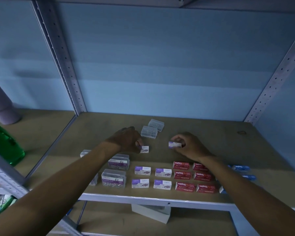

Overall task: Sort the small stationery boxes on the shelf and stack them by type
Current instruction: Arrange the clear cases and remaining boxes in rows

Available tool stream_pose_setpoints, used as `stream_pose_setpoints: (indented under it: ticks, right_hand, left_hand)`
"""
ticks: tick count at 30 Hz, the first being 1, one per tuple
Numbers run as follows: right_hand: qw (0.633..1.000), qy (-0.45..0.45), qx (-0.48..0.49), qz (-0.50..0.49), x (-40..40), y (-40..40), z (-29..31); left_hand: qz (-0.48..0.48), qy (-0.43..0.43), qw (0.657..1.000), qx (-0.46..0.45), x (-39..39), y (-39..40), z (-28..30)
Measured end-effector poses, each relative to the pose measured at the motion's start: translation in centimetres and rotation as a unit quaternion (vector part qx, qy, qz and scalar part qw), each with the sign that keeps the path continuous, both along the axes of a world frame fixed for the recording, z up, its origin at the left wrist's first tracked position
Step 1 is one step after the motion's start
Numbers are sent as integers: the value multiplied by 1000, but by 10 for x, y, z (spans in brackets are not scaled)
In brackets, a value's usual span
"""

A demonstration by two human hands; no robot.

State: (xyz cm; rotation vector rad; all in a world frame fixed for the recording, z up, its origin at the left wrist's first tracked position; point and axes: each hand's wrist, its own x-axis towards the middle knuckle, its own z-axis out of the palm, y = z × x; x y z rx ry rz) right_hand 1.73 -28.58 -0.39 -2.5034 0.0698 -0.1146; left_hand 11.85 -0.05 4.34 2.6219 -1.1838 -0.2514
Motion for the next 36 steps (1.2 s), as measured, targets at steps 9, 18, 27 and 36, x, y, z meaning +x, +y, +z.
stream_pose_setpoints:
  ticks: [9, 18, 27, 36]
  right_hand:
    - [1000, 18, 12, 4, -8, 6, 15]
    - [997, 66, -6, 35, -14, 20, 18]
    - [992, 116, 13, 52, -14, 39, 23]
    - [992, 116, 14, 52, -16, 40, 26]
  left_hand:
    - [0, 15, 1000, 22, -4, -1, 3]
    - [7, 49, 998, 34, 2, -9, 2]
    - [-29, 20, 998, 50, -13, -8, 11]
    - [-34, 85, 995, 39, -11, -7, 12]
